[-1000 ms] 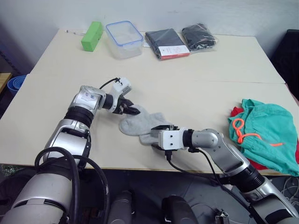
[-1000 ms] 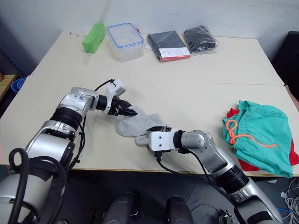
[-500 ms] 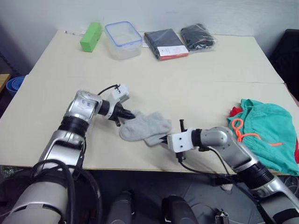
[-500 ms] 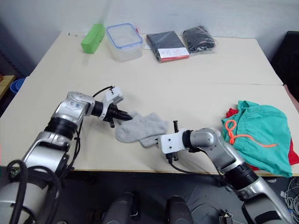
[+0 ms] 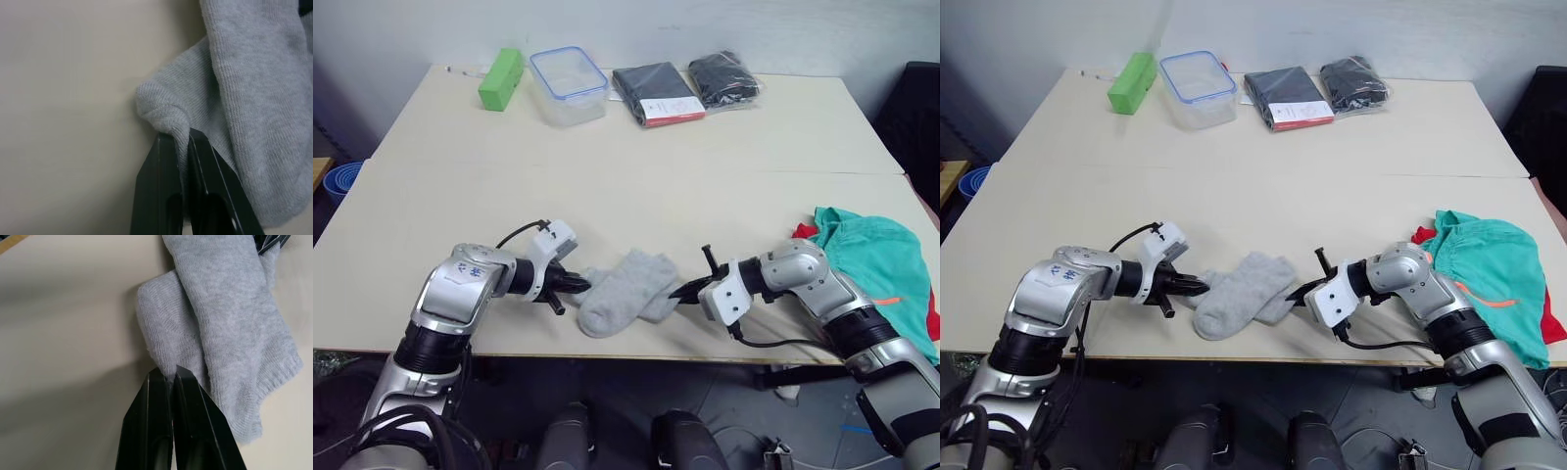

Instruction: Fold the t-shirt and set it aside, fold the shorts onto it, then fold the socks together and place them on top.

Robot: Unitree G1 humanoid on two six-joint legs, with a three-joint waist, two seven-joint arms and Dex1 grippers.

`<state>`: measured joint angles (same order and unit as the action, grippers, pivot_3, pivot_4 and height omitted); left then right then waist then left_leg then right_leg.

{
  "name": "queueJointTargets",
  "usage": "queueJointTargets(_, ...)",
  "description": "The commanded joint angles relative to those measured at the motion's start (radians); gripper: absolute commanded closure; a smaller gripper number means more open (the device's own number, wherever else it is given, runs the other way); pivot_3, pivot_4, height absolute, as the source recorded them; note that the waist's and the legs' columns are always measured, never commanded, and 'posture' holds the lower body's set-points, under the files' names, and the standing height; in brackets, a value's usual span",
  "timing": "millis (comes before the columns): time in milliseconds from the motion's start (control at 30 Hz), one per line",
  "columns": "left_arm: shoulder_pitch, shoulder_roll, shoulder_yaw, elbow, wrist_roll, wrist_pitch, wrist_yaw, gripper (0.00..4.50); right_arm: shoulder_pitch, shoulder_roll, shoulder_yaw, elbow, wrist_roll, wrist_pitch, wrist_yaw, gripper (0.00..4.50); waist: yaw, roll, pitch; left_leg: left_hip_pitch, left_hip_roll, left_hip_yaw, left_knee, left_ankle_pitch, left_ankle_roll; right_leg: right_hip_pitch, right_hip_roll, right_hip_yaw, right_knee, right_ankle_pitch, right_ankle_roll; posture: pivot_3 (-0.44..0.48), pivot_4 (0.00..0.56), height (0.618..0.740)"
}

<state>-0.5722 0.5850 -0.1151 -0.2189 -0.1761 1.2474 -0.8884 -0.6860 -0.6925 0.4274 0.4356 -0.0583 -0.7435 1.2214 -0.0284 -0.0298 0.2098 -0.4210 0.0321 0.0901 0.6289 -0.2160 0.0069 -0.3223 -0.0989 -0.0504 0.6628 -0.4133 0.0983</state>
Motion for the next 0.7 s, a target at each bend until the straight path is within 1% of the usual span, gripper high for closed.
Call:
queueJointTargets(33,0.027,0.021,0.047,-0.030,-0.033,0.042,0.053,3.70,-0.014,-0.007,-0.018,-0.014,0.028,0.027,0.028,3.77,0.000,0.000,0.000,0.000,0.000,0.000,0.000,0.000,0.000,0.000,0.000,0.000,0.000,0.000,0.000,0.000,0.150,0.740)
queueJointTargets(133,0.040,0.064,0.094,-0.059,-0.086,0.060,0.047,2.83,0.012,-0.038,-0.051,-0.077,0.065,0.086,0.034,2.78,-0.003,0.000,0.000,0.000,0.000,0.000,0.000,0.000,0.000,0.000,0.000,0.000,0.000,0.000,0.000,0.000,0.150,0.740)
queueJointTargets(167,0.045,0.077,0.112,-0.070,-0.105,0.067,0.044,2.46,0.025,-0.052,-0.065,-0.107,0.085,0.117,0.036,2.36,-0.002,0.000,0.000,0.000,0.000,0.000,0.000,0.000,0.000,0.000,0.000,0.000,0.000,0.000,0.000,0.000,0.150,0.740)
queueJointTargets(233,0.068,0.116,0.156,-0.105,-0.154,0.089,0.025,1.88,0.064,-0.090,-0.104,-0.190,0.146,0.210,0.047,1.72,0.000,0.000,0.000,0.000,0.001,0.000,-0.001,0.000,-0.001,0.000,0.000,0.000,0.000,0.000,-0.001,0.000,0.150,0.740)
queueJointTargets(300,0.113,0.168,0.214,-0.160,-0.226,0.125,-0.018,1.19,0.110,-0.134,-0.155,-0.294,0.230,0.360,0.059,0.96,0.000,0.000,0.000,0.000,0.000,0.000,-0.002,-0.001,-0.001,-0.001,0.000,0.000,-0.001,0.000,-0.001,0.000,0.150,0.740)
queueJointTargets(333,0.136,0.188,0.243,-0.187,-0.262,0.146,-0.038,1.05,0.129,-0.154,-0.180,-0.341,0.274,0.448,0.061,0.79,0.001,0.001,0.000,-0.001,0.000,0.000,-0.002,-0.001,-0.001,-0.001,0.000,0.000,-0.001,0.000,-0.001,0.000,0.150,0.740)
queueJointTargets(400,0.177,0.199,0.296,-0.234,-0.336,0.206,-0.059,0.48,0.152,-0.181,-0.230,-0.427,0.365,0.667,0.040,0.14,0.001,0.001,0.000,-0.001,0.000,0.000,-0.002,-0.002,-0.001,-0.001,-0.001,0.000,-0.002,0.000,-0.001,0.000,0.150,0.740)
queueJointTargets(433,0.193,0.185,0.314,-0.256,-0.365,0.239,-0.052,0.18,0.154,-0.187,-0.249,-0.459,0.402,0.789,0.015,0.00,0.001,0.001,0.000,-0.001,0.000,-0.001,-0.002,-0.002,0.000,0.000,-0.001,0.000,-0.002,0.000,-0.001,0.000,0.150,0.740)
queueJointTargets(467,0.205,0.164,0.325,-0.272,-0.387,0.268,-0.036,0.02,0.150,-0.190,-0.259,-0.481,0.423,0.902,-0.010,0.00,0.002,0.001,0.000,-0.001,0.000,-0.001,-0.002,-0.002,0.000,0.000,-0.001,0.000,-0.002,0.000,-0.001,0.000,0.150,0.740)
queueJointTargets(533,0.226,0.113,0.328,-0.296,-0.411,0.304,0.003,0.02,0.130,-0.182,-0.264,-0.504,0.459,1.131,-0.061,0.00,0.002,0.001,0.000,-0.001,0.000,-0.001,-0.002,-0.002,0.000,0.000,-0.001,0.000,-0.002,-0.001,-0.001,0.000,0.150,0.740)
queueJointTargets(600,0.237,0.072,0.325,-0.298,-0.416,0.322,0.044,0.02,0.110,-0.169,-0.259,-0.514,0.484,1.298,-0.097,0.00,0.002,0.001,0.000,-0.001,0.000,-0.001,-0.002,-0.002,0.000,0.001,-0.001,0.000,-0.003,-0.001,-0.001,0.000,0.150,0.740)
queueJointTargets(700,0.280,0.033,0.282,-0.312,-0.403,0.285,0.110,0.02,0.058,-0.124,-0.252,-0.504,0.532,1.573,-0.165,0.00,0.003,0.001,0.000,-0.002,0.000,-0.001,-0.002,-0.002,0.000,0.000,-0.001,0.000,-0.003,-0.001,-0.001,0.000,0.150,0.740)
